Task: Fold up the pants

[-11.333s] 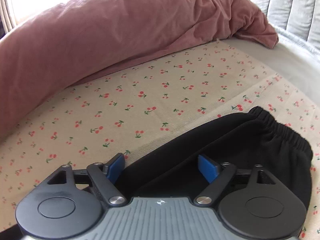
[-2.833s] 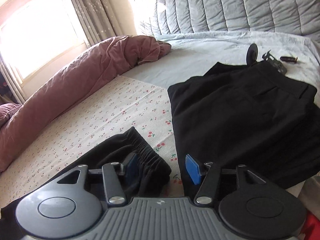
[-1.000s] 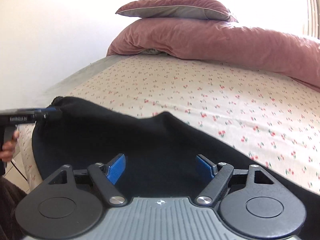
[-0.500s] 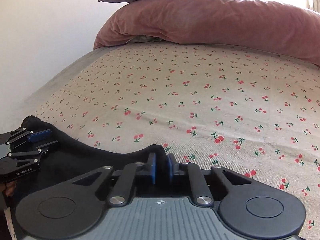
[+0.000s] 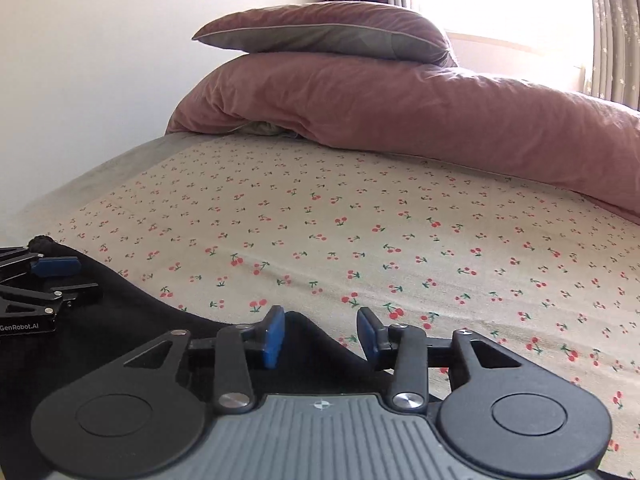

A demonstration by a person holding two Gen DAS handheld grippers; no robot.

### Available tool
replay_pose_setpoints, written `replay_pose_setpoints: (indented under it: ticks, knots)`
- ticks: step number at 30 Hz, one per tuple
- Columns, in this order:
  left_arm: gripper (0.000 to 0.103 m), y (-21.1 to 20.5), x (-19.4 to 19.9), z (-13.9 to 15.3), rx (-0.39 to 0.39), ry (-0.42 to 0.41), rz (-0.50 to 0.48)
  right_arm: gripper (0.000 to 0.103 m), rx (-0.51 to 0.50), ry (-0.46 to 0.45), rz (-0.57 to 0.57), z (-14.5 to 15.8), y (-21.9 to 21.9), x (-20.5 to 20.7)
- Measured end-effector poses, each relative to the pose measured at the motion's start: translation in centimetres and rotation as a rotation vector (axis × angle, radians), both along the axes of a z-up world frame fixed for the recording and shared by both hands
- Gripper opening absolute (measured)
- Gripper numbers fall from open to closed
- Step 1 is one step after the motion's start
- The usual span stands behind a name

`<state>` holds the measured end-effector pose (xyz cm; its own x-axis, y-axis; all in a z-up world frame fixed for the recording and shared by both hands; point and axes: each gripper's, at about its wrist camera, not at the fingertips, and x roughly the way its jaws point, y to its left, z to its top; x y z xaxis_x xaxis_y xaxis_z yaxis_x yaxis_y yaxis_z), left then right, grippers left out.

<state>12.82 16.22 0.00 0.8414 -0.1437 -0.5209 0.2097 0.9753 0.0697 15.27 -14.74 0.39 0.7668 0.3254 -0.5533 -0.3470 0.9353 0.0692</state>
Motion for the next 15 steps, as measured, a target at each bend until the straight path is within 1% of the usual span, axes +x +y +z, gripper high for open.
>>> replay_pose_setpoints:
  ticks: [1, 2, 3, 5, 6, 9, 12, 13, 14, 15]
  knots:
    - [0.07, -0.4, 0.0, 0.5, -0.024, -0.001, -0.032, 0.048, 0.006, 0.006, -0.005, 0.2, -0.8, -0.8]
    - [0.07, -1.0, 0.1, 1.0, -0.041, 0.008, -0.067, 0.051, 0.008, 0.013, -0.011, 0.4, -1.6, -1.5]
    - [0.07, -1.6, 0.3, 1.4, -0.06, 0.015, -0.101, 0.056, 0.008, 0.022, -0.022, 0.5, -2.4, -2.3]
    - [0.071, -3.4, 1.3, 2.0, -0.07, 0.051, -0.171, 0.061, 0.008, 0.039, -0.053, 0.3, -3.7, -3.4]
    - [0.071, -4.4, 2.0, 2.2, -0.072, 0.079, -0.21, 0.061, 0.012, 0.046, -0.073, 0.2, -4.4, -4.0]
    - [0.07, -7.2, 5.5, 1.6, -0.082, 0.213, -0.308, 0.062, 0.053, 0.058, -0.108, -0.9, -6.4, -5.4]
    - [0.069, -9.9, 8.8, 0.0, -0.051, 0.36, -0.349, 0.062, 0.049, 0.105, -0.138, -2.2, -7.8, -5.9]
    - [0.066, -10.6, 9.7, -0.8, -0.059, 0.411, -0.352, 0.061, 0.039, 0.122, -0.149, -2.6, -8.1, -5.9]
    - [0.065, -10.9, 10.4, -1.3, -0.083, 0.442, -0.346, 0.061, 0.032, 0.136, -0.158, -3.0, -8.5, -6.0]
    - [0.063, -11.0, 10.9, -1.4, -0.113, 0.451, -0.343, 0.061, 0.034, 0.144, -0.158, -3.4, -8.9, -6.1]
